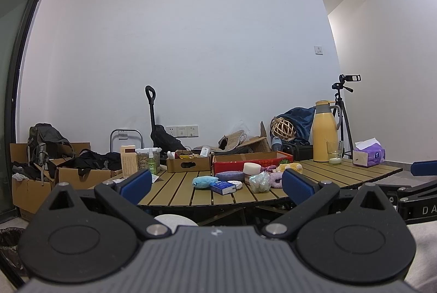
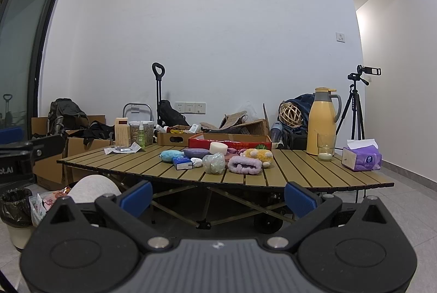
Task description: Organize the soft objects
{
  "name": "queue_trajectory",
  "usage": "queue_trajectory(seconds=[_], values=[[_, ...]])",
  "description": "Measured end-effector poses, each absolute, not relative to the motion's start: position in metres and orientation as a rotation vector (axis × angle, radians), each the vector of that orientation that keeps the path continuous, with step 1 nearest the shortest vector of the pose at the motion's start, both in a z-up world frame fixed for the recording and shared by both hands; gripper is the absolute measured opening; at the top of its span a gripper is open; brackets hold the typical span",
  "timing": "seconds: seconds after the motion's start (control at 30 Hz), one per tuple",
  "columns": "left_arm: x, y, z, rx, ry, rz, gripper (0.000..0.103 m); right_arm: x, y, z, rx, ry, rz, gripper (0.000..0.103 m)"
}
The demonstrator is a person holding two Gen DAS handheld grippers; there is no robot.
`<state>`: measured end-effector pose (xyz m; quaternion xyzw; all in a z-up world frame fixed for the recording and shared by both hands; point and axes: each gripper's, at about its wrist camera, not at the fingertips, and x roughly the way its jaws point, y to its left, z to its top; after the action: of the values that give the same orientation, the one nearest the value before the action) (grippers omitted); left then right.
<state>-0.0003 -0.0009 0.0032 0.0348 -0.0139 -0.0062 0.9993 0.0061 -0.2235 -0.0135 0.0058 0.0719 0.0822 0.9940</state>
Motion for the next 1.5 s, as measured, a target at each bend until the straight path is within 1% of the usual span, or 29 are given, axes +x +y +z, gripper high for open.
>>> queue_trajectory(seconds=[1.1, 1.3, 1.4, 1.5], values=[[0.004, -0.001, 0.002, 0.063, -0.025, -0.004, 0.103, 0.008, -0.222, -0.016, 0.016, 0.144, 0.167, 0.103], [0.033, 0.005, 0.004, 0.054, -0.018, 0.020, 0.103, 0.034, -0.227, -0.007, 0.049, 0.150, 0.155, 0.103], [0.065, 0.007, 0.008, 0.072, 0.009, -0.013, 0.103, 0.059, -0.234, 0.002, 0.070, 0.151, 0.141, 0.103], [0.100, 0.014, 0.013, 0.025, 0.048, -0.067, 0.103, 0.091, -0.244, 0.012, 0.102, 0.150, 0.122, 0.103]])
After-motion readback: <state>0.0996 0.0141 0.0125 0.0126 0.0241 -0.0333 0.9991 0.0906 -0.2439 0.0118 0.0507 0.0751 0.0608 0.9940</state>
